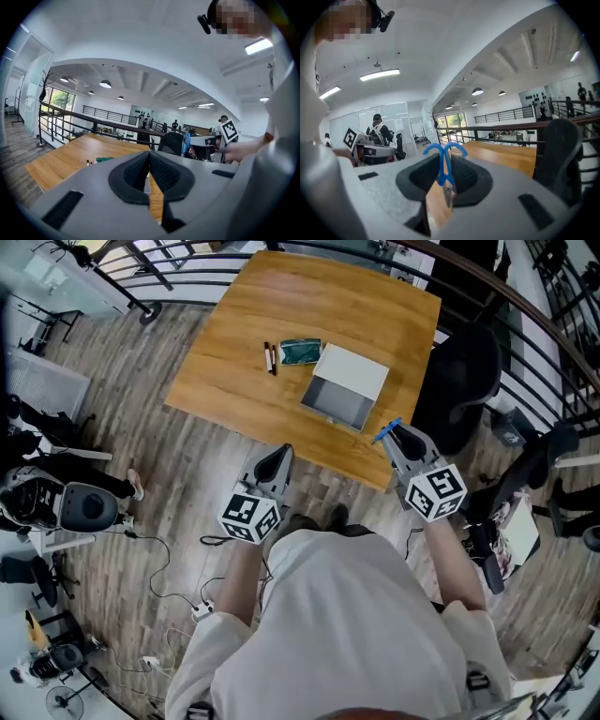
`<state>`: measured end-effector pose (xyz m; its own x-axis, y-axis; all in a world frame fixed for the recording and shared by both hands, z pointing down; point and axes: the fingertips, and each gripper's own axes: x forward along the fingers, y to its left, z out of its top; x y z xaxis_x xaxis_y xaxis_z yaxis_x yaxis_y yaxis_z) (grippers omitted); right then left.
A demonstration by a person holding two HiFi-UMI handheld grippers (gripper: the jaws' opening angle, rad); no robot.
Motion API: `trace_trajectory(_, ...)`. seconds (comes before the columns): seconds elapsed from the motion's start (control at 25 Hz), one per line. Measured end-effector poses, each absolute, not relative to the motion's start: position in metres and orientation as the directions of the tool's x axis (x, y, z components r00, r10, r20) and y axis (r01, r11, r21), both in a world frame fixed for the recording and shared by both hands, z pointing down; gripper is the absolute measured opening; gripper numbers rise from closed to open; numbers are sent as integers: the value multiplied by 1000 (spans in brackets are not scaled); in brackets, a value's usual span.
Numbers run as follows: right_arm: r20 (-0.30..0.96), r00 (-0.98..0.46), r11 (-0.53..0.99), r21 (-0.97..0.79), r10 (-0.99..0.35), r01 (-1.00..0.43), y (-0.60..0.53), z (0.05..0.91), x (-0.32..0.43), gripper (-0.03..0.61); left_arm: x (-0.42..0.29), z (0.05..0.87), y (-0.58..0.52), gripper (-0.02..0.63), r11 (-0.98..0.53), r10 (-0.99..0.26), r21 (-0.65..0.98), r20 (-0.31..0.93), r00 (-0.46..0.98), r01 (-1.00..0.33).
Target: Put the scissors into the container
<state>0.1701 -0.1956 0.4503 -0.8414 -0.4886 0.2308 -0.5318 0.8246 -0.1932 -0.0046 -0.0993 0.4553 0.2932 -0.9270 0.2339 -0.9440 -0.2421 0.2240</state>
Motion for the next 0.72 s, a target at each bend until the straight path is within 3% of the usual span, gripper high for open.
trace_trajectory(0.32,303,-823,814,-195,-480,-547,-227,479,132,81,-41,476,-129,-6,-239,-914,250,267,304,-938)
trace_trajectory(0.72,433,-754,782,-156,-495,-603,-278,534,71,81,-98,505,-200,-6,-343,-858,276,297,419,-898)
